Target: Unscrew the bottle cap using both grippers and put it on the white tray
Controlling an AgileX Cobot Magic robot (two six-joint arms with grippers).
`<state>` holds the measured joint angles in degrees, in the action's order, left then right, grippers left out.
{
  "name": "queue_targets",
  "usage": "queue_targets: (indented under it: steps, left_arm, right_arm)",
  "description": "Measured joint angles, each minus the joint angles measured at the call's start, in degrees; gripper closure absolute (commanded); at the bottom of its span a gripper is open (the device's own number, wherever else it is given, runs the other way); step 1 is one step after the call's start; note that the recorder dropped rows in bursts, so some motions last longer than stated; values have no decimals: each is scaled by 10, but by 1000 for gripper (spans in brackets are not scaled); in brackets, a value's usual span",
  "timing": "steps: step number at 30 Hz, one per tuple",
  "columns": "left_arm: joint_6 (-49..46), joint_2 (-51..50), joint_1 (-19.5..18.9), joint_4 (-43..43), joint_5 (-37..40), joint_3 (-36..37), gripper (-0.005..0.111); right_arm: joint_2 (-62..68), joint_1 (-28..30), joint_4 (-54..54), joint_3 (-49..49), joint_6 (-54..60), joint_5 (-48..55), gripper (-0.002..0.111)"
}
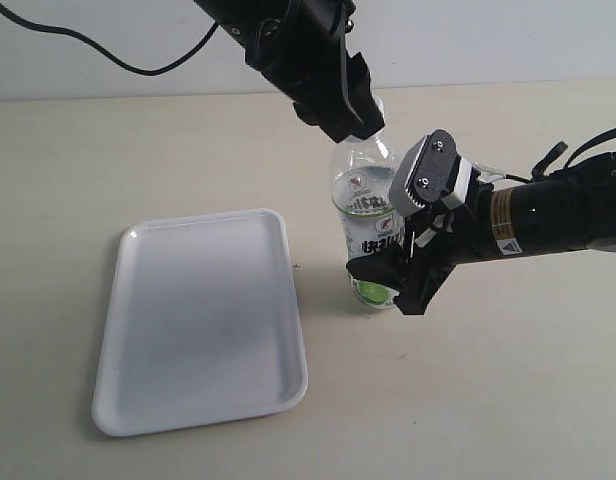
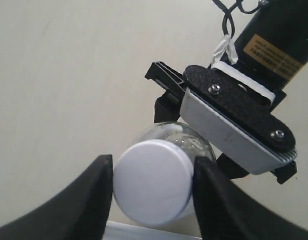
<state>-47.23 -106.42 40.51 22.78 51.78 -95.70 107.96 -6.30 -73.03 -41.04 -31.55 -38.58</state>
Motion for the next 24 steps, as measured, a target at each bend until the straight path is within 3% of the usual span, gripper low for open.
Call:
queue_targets:
  steps: [4, 8, 24]
  left_arm:
    - [3, 0, 0, 0, 5, 0, 40]
    - [5, 0, 0, 0, 5, 0, 32]
    - [38, -14, 0, -4, 22, 0, 33]
  right_arm:
    - [0, 0, 0, 0, 1, 1, 108]
    - [0, 0, 0, 0, 1, 1, 108]
    - [0, 0, 0, 0, 12, 1, 108]
